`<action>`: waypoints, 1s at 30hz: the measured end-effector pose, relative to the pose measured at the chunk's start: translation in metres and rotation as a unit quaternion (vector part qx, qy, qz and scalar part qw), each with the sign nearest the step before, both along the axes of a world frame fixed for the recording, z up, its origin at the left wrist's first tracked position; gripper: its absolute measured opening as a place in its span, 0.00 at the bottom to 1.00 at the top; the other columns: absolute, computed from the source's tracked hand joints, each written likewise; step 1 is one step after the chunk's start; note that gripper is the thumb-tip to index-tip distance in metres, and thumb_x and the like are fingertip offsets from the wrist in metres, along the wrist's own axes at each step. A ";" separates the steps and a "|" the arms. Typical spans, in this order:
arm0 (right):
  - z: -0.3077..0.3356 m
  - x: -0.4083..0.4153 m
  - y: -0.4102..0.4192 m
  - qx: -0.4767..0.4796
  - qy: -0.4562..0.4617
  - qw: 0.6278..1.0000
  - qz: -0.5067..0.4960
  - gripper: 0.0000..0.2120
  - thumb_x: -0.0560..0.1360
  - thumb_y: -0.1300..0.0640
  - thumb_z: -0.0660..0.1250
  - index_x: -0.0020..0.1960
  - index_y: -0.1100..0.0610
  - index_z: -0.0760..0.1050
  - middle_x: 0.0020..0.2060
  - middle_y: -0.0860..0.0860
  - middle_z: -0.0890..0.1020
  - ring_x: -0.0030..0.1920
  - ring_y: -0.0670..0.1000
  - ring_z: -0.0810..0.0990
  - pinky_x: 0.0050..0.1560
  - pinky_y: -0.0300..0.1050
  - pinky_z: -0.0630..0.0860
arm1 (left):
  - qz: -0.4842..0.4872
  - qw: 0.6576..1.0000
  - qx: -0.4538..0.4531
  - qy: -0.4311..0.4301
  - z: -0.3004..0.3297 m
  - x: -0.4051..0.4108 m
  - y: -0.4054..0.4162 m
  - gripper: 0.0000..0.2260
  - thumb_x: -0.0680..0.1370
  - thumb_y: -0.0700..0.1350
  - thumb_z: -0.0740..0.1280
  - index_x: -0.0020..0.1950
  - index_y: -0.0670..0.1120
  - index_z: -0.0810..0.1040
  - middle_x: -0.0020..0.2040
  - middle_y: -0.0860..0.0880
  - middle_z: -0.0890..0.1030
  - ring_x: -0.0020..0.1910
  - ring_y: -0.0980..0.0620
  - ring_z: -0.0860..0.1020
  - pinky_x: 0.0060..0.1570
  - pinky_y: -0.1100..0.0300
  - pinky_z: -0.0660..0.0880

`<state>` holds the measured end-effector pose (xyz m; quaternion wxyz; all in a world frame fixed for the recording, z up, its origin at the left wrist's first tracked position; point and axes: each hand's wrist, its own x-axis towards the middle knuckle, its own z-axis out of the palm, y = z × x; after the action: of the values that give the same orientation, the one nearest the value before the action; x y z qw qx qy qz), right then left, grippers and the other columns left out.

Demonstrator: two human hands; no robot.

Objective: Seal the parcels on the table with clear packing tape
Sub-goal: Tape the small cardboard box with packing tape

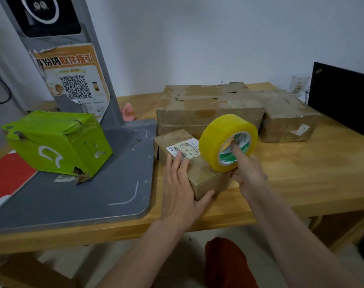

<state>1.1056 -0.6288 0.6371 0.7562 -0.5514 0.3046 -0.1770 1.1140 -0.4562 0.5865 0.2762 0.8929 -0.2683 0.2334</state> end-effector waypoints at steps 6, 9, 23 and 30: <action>0.016 0.012 -0.024 -0.003 -0.048 0.999 0.011 0.20 0.74 0.39 0.68 0.57 0.54 0.77 0.50 0.53 0.84 0.50 0.54 0.83 0.51 0.55 0.80 | 0.000 0.986 0.136 -0.096 0.037 -0.021 -0.025 0.46 0.74 0.70 0.56 0.78 0.37 0.55 0.78 0.38 0.59 0.79 0.39 0.55 0.76 0.41 0.50; 0.022 0.025 -0.030 -0.001 -0.057 0.998 0.037 0.20 0.74 0.43 0.70 0.57 0.57 0.79 0.41 0.52 0.86 0.44 0.53 0.85 0.46 0.52 0.81 | 0.023 0.981 0.187 -0.053 0.037 -0.033 -0.035 0.47 0.74 0.72 0.50 0.78 0.36 0.54 0.77 0.38 0.59 0.78 0.38 0.58 0.76 0.40 0.49; 0.015 0.039 -0.042 -0.055 -0.090 0.980 0.171 0.08 0.78 0.61 0.65 0.41 0.59 0.77 0.29 0.52 0.81 0.32 0.52 0.81 0.41 0.50 0.78 | -0.069 0.935 0.291 0.191 0.113 0.016 -0.023 0.42 0.73 0.75 0.51 0.80 0.51 0.59 0.80 0.51 0.57 0.79 0.50 0.56 0.75 0.51 0.56; 0.011 0.046 -0.051 -0.047 -0.078 0.977 0.191 0.07 0.73 0.55 0.69 0.38 0.55 0.80 0.29 0.53 0.82 0.40 0.59 0.80 0.59 0.69 0.72 | -0.095 0.928 0.323 0.161 0.071 -0.001 -0.029 0.40 0.74 0.70 0.37 0.81 0.49 0.41 0.82 0.53 0.41 0.79 0.56 0.38 0.78 0.53 0.39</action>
<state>1.1514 -0.6793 0.6485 0.7710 -0.6185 0.1256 -0.0857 1.1131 -0.4849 0.6571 0.0329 0.9295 -0.3651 -0.0403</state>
